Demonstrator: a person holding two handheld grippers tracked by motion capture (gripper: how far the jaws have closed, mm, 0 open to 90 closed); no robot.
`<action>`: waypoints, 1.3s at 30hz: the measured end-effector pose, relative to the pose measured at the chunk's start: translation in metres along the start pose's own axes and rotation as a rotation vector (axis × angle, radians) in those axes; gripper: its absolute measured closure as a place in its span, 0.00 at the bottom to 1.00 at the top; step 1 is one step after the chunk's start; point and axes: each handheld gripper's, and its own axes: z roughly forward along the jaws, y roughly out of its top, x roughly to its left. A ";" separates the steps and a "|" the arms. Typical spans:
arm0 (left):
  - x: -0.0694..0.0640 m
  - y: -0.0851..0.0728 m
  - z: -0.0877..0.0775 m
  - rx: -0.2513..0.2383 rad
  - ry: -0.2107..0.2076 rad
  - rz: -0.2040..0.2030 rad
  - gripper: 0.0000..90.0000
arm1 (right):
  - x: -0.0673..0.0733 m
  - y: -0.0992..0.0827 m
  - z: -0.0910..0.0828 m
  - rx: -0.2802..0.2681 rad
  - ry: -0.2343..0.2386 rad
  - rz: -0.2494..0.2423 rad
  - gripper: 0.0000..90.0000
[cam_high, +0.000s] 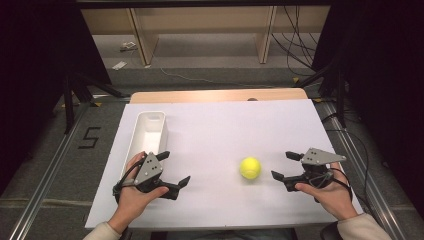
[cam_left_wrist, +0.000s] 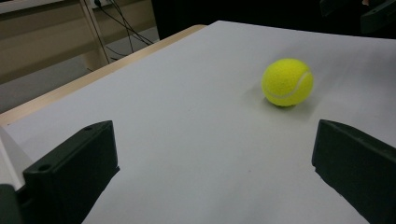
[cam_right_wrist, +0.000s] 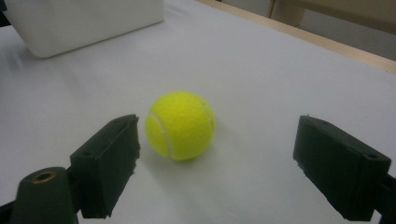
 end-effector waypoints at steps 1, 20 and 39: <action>0.000 0.000 0.000 0.000 -0.001 -0.003 0.00 | 0.000 0.000 0.000 -0.001 0.002 -0.002 0.17; -0.001 0.000 0.000 0.002 -0.005 0.007 0.00 | 0.005 0.003 0.016 0.036 0.022 -0.025 0.17; -0.002 0.000 0.000 0.007 -0.009 0.011 0.00 | 0.010 0.009 0.047 0.095 0.044 -0.052 0.17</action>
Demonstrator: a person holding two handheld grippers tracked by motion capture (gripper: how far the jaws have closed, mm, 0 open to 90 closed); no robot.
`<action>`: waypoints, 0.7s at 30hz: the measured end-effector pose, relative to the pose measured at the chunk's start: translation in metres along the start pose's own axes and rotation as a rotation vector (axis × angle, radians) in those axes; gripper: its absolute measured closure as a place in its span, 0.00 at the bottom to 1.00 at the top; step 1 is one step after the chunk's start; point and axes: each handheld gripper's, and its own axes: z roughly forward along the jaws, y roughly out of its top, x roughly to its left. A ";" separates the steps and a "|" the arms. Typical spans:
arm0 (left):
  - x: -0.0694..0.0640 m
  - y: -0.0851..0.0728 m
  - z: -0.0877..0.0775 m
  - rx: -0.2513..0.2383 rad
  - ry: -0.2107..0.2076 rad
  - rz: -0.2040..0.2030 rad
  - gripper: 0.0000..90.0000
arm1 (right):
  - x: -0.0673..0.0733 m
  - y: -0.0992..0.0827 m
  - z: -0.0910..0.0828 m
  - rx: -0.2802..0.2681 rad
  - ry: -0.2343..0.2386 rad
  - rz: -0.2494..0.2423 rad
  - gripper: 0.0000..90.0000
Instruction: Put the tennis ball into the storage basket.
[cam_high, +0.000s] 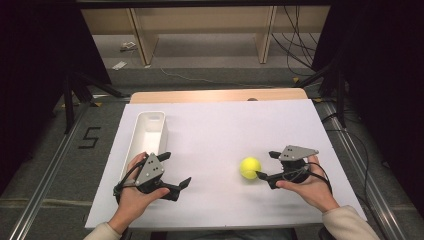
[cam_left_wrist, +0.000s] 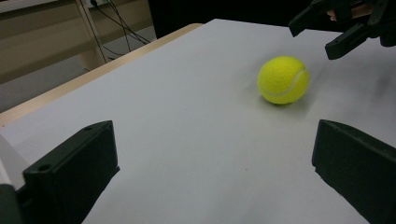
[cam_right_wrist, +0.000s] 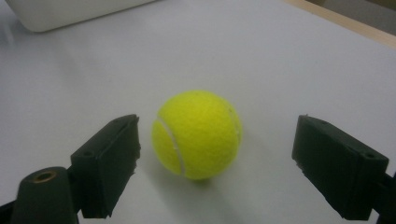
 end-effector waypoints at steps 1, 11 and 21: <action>0.000 0.000 0.000 0.000 0.002 0.000 0.00 | 0.000 0.001 0.002 0.006 0.002 -0.002 0.17; 0.000 0.000 0.000 0.001 -0.001 0.003 0.00 | 0.000 0.007 0.028 0.054 0.028 -0.019 0.17; 0.000 0.000 -0.001 0.002 -0.003 0.004 0.00 | 0.001 0.008 0.049 0.118 0.047 -0.026 0.17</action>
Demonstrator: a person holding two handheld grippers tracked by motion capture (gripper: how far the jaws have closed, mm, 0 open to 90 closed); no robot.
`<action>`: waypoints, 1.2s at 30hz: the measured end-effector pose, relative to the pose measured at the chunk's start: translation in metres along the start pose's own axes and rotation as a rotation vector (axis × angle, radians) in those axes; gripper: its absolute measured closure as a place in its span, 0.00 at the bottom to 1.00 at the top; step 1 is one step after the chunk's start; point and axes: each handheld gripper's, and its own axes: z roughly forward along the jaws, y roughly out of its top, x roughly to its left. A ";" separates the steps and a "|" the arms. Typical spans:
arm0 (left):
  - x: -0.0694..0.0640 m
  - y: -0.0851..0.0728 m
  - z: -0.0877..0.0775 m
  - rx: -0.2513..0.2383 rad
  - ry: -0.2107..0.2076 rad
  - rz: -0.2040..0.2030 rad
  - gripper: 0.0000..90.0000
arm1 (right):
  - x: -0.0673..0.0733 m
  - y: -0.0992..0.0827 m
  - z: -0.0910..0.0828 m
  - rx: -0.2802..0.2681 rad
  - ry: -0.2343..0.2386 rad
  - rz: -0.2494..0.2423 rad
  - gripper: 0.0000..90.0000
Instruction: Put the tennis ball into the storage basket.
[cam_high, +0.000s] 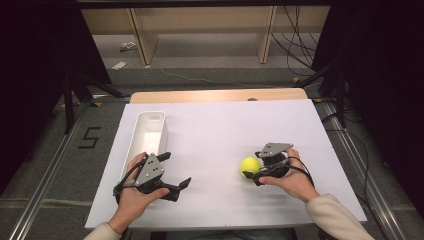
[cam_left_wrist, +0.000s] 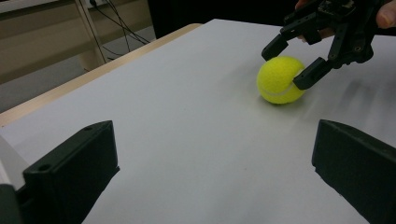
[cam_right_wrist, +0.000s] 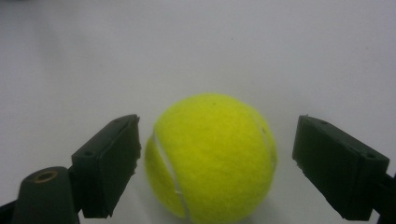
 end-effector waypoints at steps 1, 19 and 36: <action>0.000 0.000 0.000 0.000 0.000 0.000 0.00 | 0.000 0.000 0.001 0.007 -0.001 0.001 0.18; -0.001 0.000 0.000 0.002 -0.005 -0.004 0.00 | 0.001 -0.001 0.020 0.091 0.014 0.012 0.28; -0.001 -0.001 0.000 0.003 -0.005 -0.001 0.00 | 0.001 0.006 0.012 0.050 0.006 0.015 0.29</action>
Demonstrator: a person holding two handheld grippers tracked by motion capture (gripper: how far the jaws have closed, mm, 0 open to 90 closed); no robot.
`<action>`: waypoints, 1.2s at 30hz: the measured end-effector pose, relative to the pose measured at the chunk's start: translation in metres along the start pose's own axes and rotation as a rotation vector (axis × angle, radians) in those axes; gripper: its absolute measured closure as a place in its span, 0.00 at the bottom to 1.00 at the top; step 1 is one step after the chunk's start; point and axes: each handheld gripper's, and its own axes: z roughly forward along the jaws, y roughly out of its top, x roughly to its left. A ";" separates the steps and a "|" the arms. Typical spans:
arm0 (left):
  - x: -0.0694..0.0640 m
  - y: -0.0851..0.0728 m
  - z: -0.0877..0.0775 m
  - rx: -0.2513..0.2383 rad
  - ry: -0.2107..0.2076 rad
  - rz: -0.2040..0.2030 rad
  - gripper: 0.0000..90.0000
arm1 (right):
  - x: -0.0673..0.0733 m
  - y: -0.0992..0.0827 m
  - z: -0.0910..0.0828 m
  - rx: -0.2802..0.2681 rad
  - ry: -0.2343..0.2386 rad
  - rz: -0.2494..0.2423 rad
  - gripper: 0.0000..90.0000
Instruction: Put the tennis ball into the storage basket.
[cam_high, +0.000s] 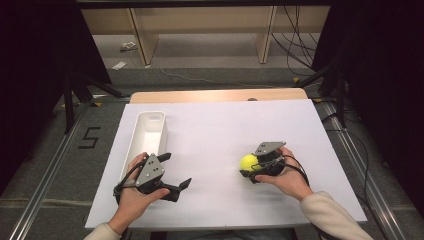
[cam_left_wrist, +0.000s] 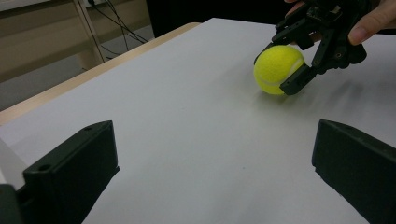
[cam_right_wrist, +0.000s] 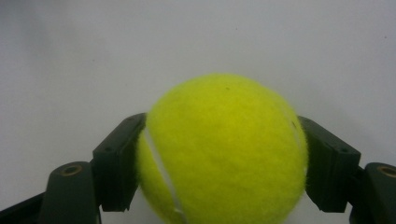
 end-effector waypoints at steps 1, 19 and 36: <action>0.000 0.000 0.000 0.000 0.001 0.000 0.00 | 0.001 0.001 -0.001 -0.004 -0.001 -0.003 0.29; 0.000 0.000 0.000 0.000 -0.001 0.005 0.00 | 0.003 0.007 -0.006 -0.054 -0.003 0.000 0.29; -0.001 0.000 0.000 -0.001 -0.004 0.000 0.00 | 0.000 0.011 -0.011 -0.095 -0.012 0.014 0.29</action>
